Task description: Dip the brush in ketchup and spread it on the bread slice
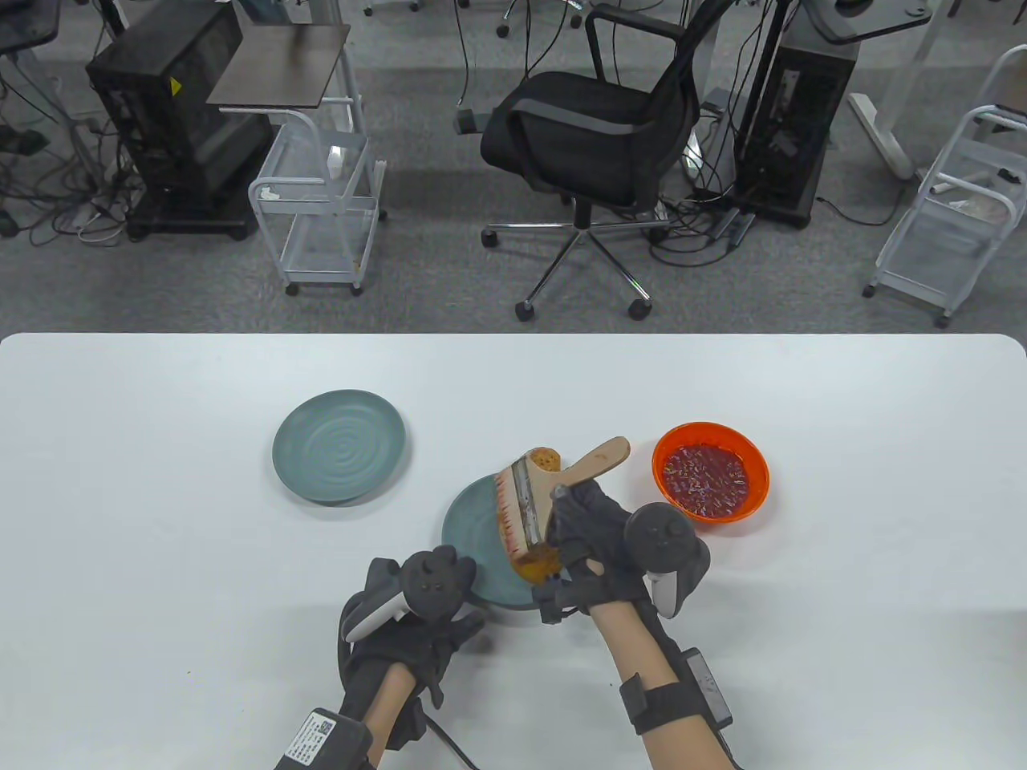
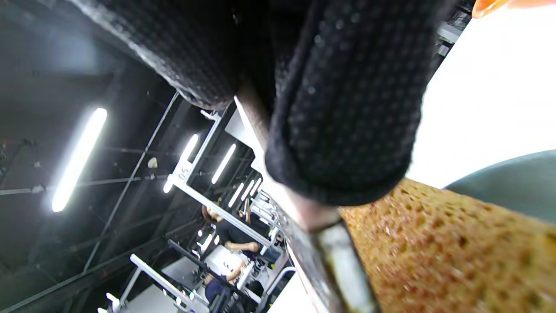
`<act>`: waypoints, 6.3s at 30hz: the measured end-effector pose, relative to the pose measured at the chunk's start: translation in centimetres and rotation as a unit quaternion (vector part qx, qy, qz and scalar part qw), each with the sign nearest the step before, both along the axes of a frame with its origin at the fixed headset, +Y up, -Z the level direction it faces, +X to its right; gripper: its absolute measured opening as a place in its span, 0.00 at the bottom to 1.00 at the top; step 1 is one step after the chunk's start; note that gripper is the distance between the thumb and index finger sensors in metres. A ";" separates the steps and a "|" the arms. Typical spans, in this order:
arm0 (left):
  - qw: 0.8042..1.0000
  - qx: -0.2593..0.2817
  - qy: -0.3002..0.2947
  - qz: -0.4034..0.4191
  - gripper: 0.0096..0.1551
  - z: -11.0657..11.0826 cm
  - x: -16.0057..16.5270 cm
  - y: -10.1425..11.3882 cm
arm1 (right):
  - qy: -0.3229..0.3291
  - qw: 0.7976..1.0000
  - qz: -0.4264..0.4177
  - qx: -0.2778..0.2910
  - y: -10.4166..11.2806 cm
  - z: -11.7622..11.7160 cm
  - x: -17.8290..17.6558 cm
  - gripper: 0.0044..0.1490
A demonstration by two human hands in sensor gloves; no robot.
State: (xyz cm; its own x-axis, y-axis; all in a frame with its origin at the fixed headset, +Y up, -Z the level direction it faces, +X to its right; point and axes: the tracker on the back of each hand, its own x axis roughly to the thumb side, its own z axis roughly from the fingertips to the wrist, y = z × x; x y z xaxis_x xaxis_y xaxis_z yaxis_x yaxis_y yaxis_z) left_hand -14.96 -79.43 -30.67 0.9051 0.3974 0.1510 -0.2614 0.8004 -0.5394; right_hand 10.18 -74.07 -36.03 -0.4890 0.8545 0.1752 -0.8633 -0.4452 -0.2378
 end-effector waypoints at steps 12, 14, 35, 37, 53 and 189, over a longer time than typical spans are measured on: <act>1.000 0.000 0.000 -0.003 0.41 0.0 0.1 0.0 | -0.024 0.999 -0.031 0.022 0.6 0.0 1.4 0.30; 1.000 0.000 0.001 -0.002 0.41 0.0 0.1 0.0 | -0.005 0.999 -0.036 0.004 0.1 0.0 0.4 0.30; 1.000 -0.001 -0.001 -0.001 0.41 0.0 -0.1 0.0 | -0.020 1.000 0.018 0.004 -0.1 -0.1 0.1 0.30; 1.000 -0.002 -0.001 0.000 0.41 0.0 -0.1 0.0 | -0.040 0.998 0.036 0.029 0.5 -0.1 1.2 0.30; 1.000 -0.002 -0.001 -0.001 0.41 0.0 -0.1 0.0 | -0.043 0.999 -0.012 0.004 -0.4 0.0 0.5 0.30; 1.000 -0.013 -0.004 -0.003 0.42 0.1 -0.3 0.0 | -0.107 0.977 0.144 0.119 2.5 0.5 2.7 0.30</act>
